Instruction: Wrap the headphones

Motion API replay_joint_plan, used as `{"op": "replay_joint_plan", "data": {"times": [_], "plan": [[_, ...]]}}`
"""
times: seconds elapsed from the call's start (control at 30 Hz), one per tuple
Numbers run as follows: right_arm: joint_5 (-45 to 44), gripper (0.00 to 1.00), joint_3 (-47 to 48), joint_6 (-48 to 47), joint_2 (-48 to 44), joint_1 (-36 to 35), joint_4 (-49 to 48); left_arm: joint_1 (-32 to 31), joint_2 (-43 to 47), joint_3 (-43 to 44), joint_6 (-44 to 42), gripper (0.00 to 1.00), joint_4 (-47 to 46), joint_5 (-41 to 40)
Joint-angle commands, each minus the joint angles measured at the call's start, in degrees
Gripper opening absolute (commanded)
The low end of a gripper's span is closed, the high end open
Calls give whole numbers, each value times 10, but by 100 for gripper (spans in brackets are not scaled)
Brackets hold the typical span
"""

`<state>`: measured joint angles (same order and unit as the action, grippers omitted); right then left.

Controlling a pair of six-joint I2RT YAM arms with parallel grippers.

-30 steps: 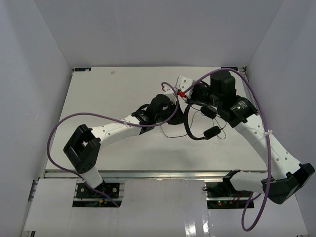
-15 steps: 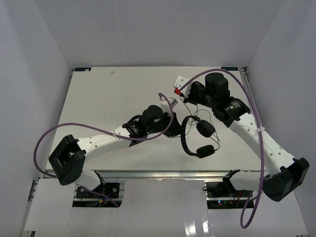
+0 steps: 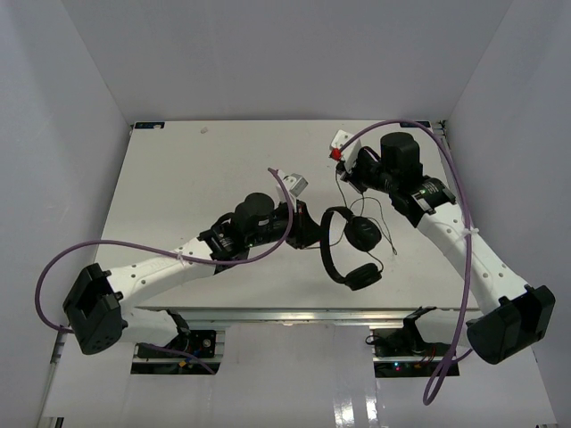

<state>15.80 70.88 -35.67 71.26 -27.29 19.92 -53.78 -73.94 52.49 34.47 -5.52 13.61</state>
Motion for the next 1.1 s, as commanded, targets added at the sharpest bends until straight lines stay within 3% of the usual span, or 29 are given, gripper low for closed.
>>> {"op": "replay_joint_plan", "data": {"times": [0.0,0.57,1.07], "plan": [[51,8,-10,63,-12,17,-9,-4,53,8,4,0,22,-19],[377,8,-48,173,7,67,-8,-4,109,123,37,0,237,-130],[449,9,-139,237,-2,69,-115,-4,104,210,38,0,336,-256]]}}
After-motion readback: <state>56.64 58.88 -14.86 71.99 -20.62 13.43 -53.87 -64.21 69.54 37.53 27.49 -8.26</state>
